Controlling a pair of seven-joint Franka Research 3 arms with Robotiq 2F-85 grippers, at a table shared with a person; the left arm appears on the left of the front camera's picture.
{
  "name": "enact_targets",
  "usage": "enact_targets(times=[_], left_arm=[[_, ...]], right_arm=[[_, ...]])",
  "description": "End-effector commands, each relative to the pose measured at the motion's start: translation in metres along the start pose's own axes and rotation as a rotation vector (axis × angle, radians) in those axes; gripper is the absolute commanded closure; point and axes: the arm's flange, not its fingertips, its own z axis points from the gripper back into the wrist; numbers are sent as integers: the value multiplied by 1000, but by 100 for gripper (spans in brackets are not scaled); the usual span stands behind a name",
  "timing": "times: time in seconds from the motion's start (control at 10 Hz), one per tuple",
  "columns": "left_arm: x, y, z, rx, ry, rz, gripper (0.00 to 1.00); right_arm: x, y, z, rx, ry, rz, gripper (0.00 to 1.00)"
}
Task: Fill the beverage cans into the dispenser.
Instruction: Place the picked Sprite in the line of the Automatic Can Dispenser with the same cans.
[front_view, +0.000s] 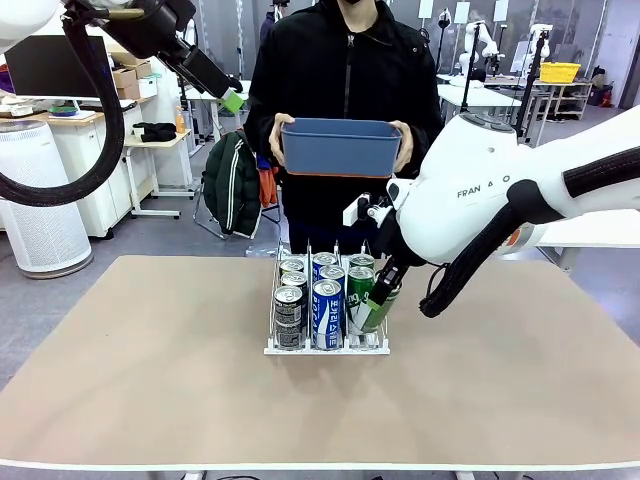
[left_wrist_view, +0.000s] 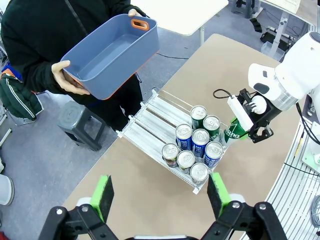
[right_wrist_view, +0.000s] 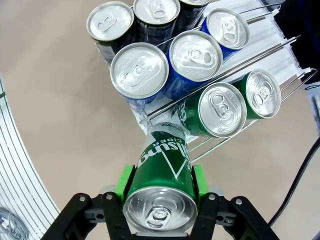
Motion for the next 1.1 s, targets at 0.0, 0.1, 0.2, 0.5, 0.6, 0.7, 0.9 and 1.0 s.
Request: enact_targets(times=[0.0, 0.1, 0.2, 0.5, 0.6, 0.7, 0.9, 1.0], left_arm=[[0, 1, 0, 2, 1, 0, 0], [0, 1, 0, 2, 1, 0, 0], [0, 1, 0, 2, 1, 0, 0], [0, 1, 0, 2, 1, 0, 0], [0, 1, 0, 2, 1, 0, 0], [0, 1, 0, 2, 1, 0, 0], [0, 1, 0, 2, 1, 0, 0], [0, 1, 0, 2, 1, 0, 0]], right_arm=[[12, -10, -9, -82, -45, 9, 42], [13, -11, -13, -87, -38, 15, 42], [13, -12, -19, -108, -38, 31, 42], [14, -10, -25, -32, 24, 29, 42], [15, -8, -29, -19, 41, 26, 42], [15, -8, -35, -5, 49, 21, 42], [13, -8, -43, 5, 69, 18, 42], [13, -8, -44, 8, 76, 17, 42]])
